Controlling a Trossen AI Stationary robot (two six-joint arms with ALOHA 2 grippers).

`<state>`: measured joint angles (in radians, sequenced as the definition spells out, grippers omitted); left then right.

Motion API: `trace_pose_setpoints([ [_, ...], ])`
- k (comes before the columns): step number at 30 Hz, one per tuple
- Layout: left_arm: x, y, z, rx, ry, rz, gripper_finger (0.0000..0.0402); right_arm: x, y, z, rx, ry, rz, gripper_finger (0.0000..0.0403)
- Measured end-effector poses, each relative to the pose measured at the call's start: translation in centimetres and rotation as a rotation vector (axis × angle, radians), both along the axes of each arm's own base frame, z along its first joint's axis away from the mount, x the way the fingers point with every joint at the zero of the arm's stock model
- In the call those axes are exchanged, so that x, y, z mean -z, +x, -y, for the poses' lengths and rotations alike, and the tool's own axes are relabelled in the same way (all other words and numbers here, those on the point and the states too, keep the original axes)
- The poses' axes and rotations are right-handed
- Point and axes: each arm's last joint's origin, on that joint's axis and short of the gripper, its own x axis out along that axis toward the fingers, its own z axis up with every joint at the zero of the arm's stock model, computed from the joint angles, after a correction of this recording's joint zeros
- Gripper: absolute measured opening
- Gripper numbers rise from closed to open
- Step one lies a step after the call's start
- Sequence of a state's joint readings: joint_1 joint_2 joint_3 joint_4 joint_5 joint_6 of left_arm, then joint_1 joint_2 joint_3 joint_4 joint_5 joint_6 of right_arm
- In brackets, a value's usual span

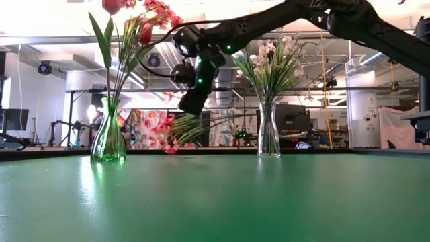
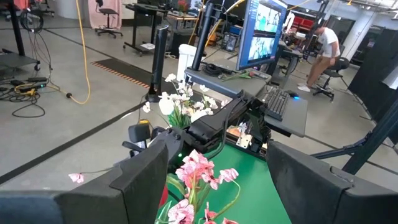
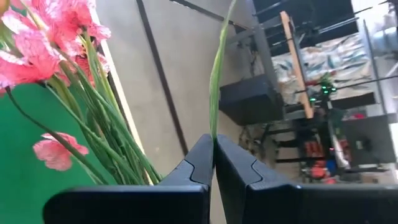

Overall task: Sort flowers into vase by color
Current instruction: Put the pink flowers into the green vase

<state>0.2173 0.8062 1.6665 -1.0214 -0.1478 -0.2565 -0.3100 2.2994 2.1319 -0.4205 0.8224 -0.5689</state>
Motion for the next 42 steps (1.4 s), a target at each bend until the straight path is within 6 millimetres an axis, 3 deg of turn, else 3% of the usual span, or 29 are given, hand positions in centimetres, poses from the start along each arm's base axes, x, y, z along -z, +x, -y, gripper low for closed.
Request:
trace_pose_setpoints([
  [19, 0.0, 0.0, 0.0, 0.000, 0.000, 0.000, 0.0259, -0.5, 1.0, -3.2, -0.071, -0.091, -0.127, 0.0009],
  [36, 0.0, 0.0, 0.0, 0.000, 0.000, 0.000, 0.0259, -3.0, 1.6, -4.8, -0.099, -0.112, -0.061, 0.0009],
  [42, 0.0, 0.0, 0.0, 0.000, 0.000, 0.000, 0.0259, -5.3, 0.8, -5.0, -0.086, -0.112, 0.007, 0.0009],
])
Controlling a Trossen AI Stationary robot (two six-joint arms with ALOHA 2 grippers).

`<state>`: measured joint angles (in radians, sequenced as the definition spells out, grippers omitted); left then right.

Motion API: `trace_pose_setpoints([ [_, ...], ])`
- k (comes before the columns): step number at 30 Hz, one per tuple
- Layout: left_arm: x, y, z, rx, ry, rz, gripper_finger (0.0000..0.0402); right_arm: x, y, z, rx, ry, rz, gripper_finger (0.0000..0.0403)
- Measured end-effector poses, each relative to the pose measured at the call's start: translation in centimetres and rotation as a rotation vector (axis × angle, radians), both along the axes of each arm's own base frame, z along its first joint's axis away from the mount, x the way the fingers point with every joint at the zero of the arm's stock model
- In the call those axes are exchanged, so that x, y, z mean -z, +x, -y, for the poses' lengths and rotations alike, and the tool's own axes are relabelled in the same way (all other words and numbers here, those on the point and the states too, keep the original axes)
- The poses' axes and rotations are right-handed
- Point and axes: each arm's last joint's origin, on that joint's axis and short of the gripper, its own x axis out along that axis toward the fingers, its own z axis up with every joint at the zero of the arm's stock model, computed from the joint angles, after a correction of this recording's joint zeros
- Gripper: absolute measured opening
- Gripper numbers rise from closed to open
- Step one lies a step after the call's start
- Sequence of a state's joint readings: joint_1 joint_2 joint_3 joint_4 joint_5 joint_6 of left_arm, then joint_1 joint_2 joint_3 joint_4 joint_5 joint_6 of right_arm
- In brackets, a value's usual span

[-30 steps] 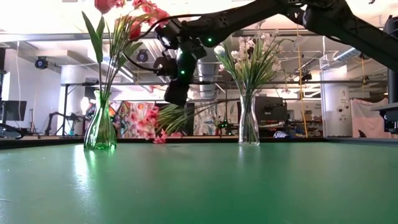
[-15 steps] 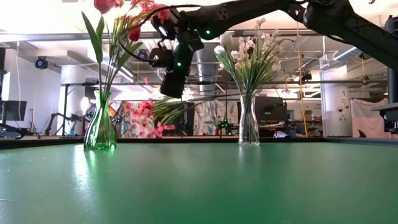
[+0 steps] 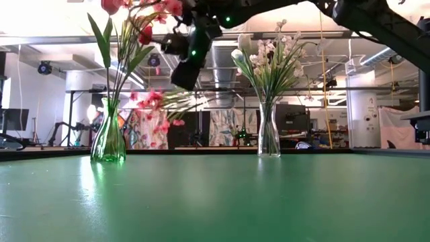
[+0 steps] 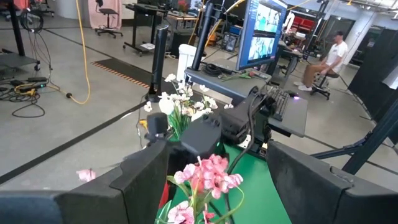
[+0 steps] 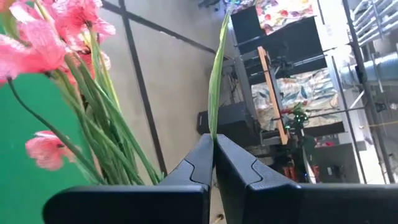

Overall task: Sort flowers into vase by color
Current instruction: Put the pink flowers into the green vase

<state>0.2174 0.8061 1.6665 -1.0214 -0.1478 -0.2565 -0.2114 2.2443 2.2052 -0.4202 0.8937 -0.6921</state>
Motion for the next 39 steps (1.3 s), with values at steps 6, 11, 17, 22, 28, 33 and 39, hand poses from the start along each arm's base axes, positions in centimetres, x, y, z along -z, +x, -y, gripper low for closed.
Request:
trace_pose_setpoints([
  [6, 0.0, 0.0, 0.0, 0.000, 0.000, 0.000, 0.0259, -2.3, -0.9, 0.0, 0.010, 0.001, 0.064, 0.0009],
  [11, 0.0, 0.0, 0.0, 0.000, 0.000, 0.000, 0.0259, -4.0, -1.6, -0.1, 0.012, -0.005, 0.103, 0.0009],
  [17, 0.0, 0.0, 0.0, 0.000, 0.000, 0.000, 0.0259, -5.3, -2.3, -0.2, 0.011, -0.009, 0.127, 0.0009],
  [22, 0.0, 0.0, 0.0, 0.001, 0.000, 0.000, 0.0259, -7.1, -3.2, -0.4, 0.017, -0.010, 0.174, 0.0009],
  [28, 0.0, 0.0, 0.0, 0.001, 0.004, -0.002, 0.0259, -9.4, -4.4, -0.4, 0.043, 0.028, 0.327, 0.0009],
  [33, 0.0, 0.0, 0.0, 0.001, 0.005, -0.002, 0.0259, -11.1, -5.3, -0.1, 0.074, 0.056, 0.488, 0.0009],
  [39, 0.0, 0.0, 0.0, 0.001, 0.007, -0.003, 0.0259, -13.2, -6.0, 0.2, 0.012, 0.084, 0.654, 0.0009],
])
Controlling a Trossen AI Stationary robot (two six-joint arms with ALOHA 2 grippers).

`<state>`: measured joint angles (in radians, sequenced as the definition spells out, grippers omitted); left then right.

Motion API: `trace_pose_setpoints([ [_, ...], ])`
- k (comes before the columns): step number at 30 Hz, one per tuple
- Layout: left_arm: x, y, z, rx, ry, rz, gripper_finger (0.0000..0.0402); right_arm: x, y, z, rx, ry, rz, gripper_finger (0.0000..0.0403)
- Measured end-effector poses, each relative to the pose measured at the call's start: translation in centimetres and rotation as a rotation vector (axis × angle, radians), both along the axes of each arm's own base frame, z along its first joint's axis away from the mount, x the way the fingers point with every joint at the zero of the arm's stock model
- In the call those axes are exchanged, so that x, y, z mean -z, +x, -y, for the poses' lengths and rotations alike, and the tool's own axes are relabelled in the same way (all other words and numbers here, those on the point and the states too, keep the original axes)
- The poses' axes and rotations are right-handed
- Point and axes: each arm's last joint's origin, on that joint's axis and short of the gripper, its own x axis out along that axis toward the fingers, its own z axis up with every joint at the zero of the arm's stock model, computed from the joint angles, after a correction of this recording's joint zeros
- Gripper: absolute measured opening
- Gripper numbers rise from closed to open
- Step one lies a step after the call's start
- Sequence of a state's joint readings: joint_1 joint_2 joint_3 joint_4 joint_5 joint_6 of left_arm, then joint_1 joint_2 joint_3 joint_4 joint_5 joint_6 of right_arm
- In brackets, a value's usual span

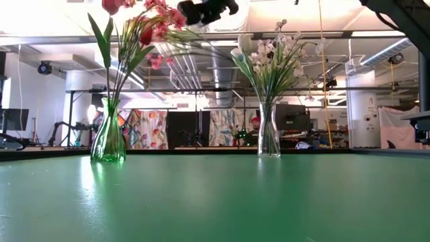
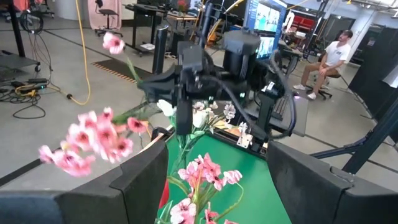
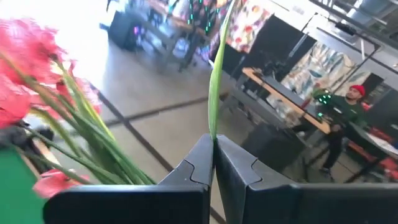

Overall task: Sort flowers into vase by color
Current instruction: Put the pink flowers into the green vase

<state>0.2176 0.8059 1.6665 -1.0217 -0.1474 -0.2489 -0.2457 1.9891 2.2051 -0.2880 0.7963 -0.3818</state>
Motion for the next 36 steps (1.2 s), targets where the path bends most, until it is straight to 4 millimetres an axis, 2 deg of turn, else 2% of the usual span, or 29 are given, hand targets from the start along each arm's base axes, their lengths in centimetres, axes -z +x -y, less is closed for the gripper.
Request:
trace_pose_setpoints([
  [6, 0.0, 0.0, 0.0, 0.000, 0.000, 0.000, 0.0259, -1.7, -0.5, 0.4, -0.034, -0.018, 0.124, 0.0009],
  [22, 0.0, 0.0, 0.0, 0.001, 0.004, -0.002, 0.0259, -4.2, -0.7, 0.7, -0.226, -0.067, 0.421, 0.0009],
  [29, 0.0, 0.0, 0.0, 0.001, 0.005, -0.002, 0.0259, -4.9, -1.4, 2.5, -0.205, -0.101, 0.493, 0.0009],
  [36, 0.0, 0.0, 0.0, 0.002, 0.011, -0.004, 0.0259, -4.8, -1.7, 3.7, -0.341, -0.001, 0.578, 0.0009],
])
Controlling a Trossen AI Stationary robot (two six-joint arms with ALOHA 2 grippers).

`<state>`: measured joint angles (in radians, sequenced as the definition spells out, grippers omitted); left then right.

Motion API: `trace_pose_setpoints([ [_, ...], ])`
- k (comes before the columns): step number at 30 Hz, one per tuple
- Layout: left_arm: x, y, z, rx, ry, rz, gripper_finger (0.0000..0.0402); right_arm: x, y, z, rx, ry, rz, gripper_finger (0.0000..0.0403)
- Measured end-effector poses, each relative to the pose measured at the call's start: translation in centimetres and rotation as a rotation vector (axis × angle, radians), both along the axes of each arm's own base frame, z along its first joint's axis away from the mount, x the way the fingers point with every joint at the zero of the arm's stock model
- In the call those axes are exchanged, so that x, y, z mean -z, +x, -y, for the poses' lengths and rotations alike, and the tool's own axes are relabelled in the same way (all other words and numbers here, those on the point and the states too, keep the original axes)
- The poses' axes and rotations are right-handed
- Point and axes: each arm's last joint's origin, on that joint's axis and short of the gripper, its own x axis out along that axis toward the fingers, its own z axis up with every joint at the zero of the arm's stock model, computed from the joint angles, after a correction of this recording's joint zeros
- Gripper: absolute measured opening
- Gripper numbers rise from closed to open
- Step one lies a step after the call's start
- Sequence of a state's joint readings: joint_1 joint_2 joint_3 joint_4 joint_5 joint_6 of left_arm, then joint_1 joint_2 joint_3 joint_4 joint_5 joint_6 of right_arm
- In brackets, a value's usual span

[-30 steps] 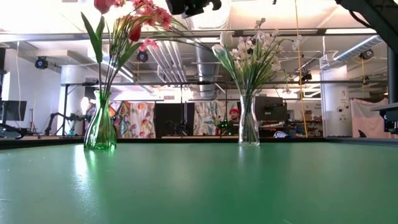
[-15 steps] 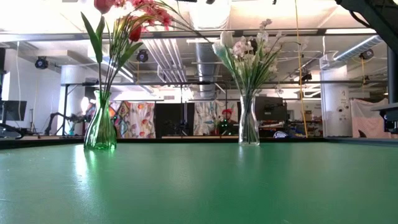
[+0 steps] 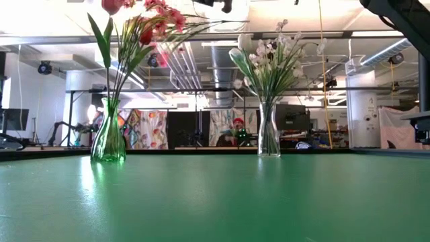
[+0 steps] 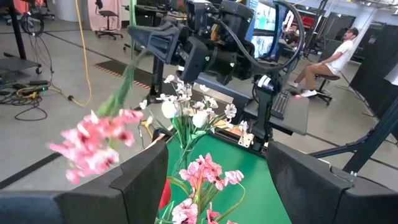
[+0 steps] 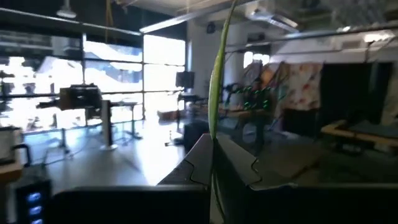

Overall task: Sort flowers into vase by color
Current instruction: Put the pink flowers into the green vase

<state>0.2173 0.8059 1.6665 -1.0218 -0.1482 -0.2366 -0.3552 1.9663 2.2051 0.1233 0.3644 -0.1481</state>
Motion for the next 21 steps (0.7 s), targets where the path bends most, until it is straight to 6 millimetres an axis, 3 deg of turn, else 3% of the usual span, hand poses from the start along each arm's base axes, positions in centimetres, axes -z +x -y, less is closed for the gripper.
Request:
trace_pose_setpoints([
  [12, 0.0, 0.0, 0.0, 0.002, 0.017, -0.007, 0.0259, 0.9, 0.2, -0.2, -0.044, 0.059, -0.085, 0.0009],
  [21, 1.5, 2.0, -0.4, 0.010, 0.051, -0.055, 0.0259, -2.3, -1.2, -1.0, -0.122, 0.064, 0.005, 0.0009],
])
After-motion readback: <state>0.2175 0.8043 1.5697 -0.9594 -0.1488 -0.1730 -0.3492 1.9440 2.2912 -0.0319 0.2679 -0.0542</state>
